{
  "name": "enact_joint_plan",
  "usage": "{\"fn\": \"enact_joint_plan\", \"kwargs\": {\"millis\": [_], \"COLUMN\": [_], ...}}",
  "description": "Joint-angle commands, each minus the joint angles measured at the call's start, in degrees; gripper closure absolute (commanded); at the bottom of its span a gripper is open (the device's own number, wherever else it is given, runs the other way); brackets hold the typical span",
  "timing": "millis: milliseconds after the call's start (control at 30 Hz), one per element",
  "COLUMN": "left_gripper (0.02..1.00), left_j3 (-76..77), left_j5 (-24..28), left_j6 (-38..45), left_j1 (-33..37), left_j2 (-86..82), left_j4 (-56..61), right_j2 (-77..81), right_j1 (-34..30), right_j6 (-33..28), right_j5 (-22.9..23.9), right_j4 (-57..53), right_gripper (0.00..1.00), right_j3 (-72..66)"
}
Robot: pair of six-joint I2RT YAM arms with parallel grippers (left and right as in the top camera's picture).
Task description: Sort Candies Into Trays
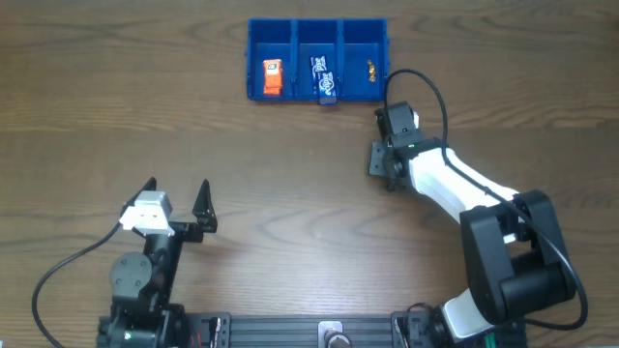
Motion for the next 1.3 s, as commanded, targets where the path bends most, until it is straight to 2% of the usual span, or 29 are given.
{"fn": "enact_joint_plan", "kwargs": {"millis": [33,100,167,233,400,533,667,800,900,1033,1133,1233,1300], "left_gripper": [0.020,0.023,0.020,0.020,0.023,0.023,0.020,0.020,0.020,0.020,0.020,0.020,0.023], "left_j3": [-0.9,-0.9,-0.9,-0.9,-0.9,-0.9,-0.9,-0.9,-0.9,-0.9,-0.9,-0.9,-0.9], "left_j5": [0.5,0.5,0.5,0.5,0.5,0.5,0.5,0.5,0.5,0.5,0.5,0.5,0.5], "left_j6": [0.8,0.8,0.8,0.8,0.8,0.8,0.8,0.8,0.8,0.8,0.8,0.8,0.8], "left_j1": [0.2,0.2,0.2,0.2,0.2,0.2,0.2,0.2,0.2,0.2,0.2,0.2,0.2], "left_j2": [-0.3,-0.3,-0.3,-0.3,-0.3,-0.3,-0.3,-0.3,-0.3,-0.3,-0.3,-0.3,-0.3], "left_j4": [-2.4,-2.4,-2.4,-2.4,-2.4,-2.4,-2.4,-2.4,-2.4,-2.4,-2.4,-2.4,-2.4], "right_j2": [2.6,3.1,3.1,3.1,3.1,2.2,-8.6,-12.6,-7.1,6.3,14.2,19.6,22.1], "right_j1": [-0.5,-0.5,-0.5,-0.5,0.0,0.9,3.8,5.5,4.6,2.7,2.2,1.3,1.2], "right_j6": [-1.1,-1.3,-1.3,-1.3,-1.2,-1.0,-1.3,-3.4,-8.3,-13.9,-14.4,-14.4,-14.2], "right_j5": [2.1,2.1,2.1,2.1,2.0,1.3,1.0,6.0,9.4,10.3,9.7,6.5,5.9], "right_j4": [1.2,1.4,1.5,1.4,0.1,-1.0,-8.4,-19.9,-22.0,-22.0,-21.6,-19.8,-19.8], "right_gripper": [0.437,0.472,0.538,0.649,0.792,0.855,0.882,0.882,0.875,0.873,0.873,0.871,0.871], "right_j3": [-0.1,-0.1,-0.1,-0.1,-0.1,-0.1,4.3,21.4,36.7,54.8,61.0,61.6,61.6]}}
